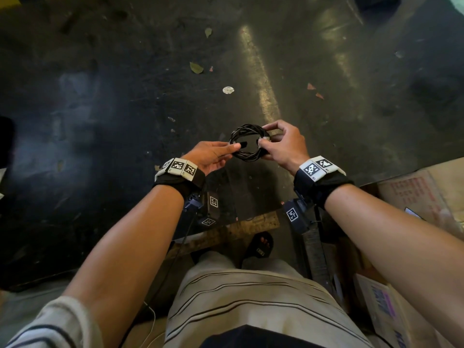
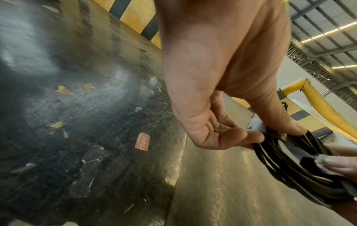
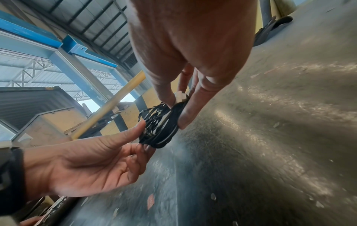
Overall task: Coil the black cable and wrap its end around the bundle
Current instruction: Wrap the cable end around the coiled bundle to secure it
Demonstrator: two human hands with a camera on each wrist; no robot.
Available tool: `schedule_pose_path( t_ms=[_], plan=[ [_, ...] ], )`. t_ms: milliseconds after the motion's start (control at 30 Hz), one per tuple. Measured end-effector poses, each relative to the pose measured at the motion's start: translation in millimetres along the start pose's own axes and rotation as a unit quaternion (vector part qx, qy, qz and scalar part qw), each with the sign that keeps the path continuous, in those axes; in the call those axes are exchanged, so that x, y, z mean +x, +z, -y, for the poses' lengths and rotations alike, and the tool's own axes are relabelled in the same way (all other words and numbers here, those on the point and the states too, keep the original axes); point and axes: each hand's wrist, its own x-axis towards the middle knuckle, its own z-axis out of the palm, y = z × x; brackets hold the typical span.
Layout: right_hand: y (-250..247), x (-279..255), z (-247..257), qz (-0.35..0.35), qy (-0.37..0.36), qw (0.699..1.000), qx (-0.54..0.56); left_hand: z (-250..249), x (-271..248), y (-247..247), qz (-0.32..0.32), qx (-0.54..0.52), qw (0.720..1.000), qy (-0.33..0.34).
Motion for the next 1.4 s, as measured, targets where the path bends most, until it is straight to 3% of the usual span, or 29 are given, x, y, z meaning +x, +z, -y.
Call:
schedule_pose_path(
  t_ms=[167,333,667,967,1133,1300,1400],
  plan=[
    [-1.0,-8.6,-1.3,0.024,-0.018,0.999,0.021,2.3,1.0,-2.2,-0.007,0.037,0.999,-0.008],
    [2.6,-13.3,-7.2,0.036,-0.018,0.999,0.022,7.6,7.7,5.3,-0.061,0.111,0.992,0.016],
    [8.1,-17.3,-15.5,0.045,0.001,0.999,0.018,12.1,9.6,23.3,-0.125,0.137,0.982,0.034],
    [3.6,-8.0,-26.0,-0.016,0.033,0.999,0.007,-3.2,-1.0,27.2,-0.053,0.123,0.991,0.018],
    [6.0,-8.8,-18.7,-0.009,0.010,1.000,0.014,-2.9,1.9,25.3,-0.113,0.212,0.967,0.088],
    [13.9,-7.6,-11.4,-0.018,0.004,1.000,0.005,-2.8,3.5,27.9,-0.182,0.227,0.948,0.126],
    [20.6,-0.6,-3.2,-0.015,0.009,1.000,-0.004,-6.0,-10.1,26.3,-0.185,0.219,0.947,0.142]
  ],
)
